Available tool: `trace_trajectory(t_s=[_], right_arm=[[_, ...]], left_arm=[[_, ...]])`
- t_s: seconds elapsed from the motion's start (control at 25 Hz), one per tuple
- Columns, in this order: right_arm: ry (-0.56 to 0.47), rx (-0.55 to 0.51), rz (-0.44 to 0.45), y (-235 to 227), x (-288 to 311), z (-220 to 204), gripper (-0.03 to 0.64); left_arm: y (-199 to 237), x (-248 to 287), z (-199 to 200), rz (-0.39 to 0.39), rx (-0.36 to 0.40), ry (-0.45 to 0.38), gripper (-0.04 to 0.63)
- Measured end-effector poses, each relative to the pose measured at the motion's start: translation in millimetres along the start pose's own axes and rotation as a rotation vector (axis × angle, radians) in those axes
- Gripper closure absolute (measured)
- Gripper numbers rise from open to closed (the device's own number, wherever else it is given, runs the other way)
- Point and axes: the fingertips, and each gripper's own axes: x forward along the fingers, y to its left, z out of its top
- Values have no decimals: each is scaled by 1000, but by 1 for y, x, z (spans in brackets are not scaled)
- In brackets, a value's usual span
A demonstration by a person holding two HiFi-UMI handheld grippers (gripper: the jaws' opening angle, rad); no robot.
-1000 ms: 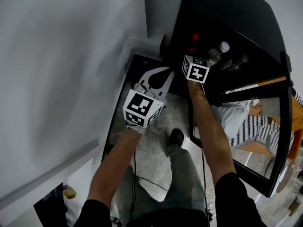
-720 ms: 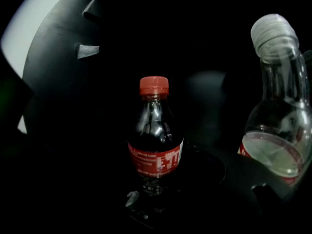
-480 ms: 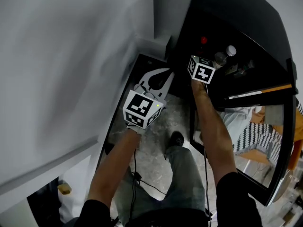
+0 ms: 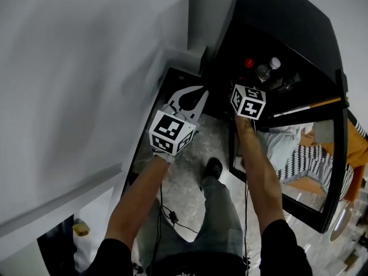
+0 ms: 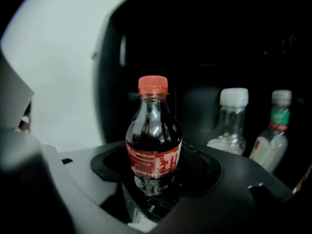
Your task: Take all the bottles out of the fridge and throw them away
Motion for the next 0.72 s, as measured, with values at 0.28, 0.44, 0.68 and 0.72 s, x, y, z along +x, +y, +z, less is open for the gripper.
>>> trace_trajectory(t_s=[0.28, 0.44, 0.68, 0.72], right_arm=[[19, -29, 52, 45, -91, 38, 307], [19, -33, 63, 69, -147, 70, 307], [0, -26, 82, 102, -224, 132, 307], [-4, -22, 83, 105, -235, 142, 307]], left_arm=[[-7, -33, 35, -35, -23, 40, 589], [-20, -54, 59, -69, -29, 69, 589], [-47, -97, 117, -115, -10, 84, 589], [-51, -104, 126, -119, 0, 84, 589]])
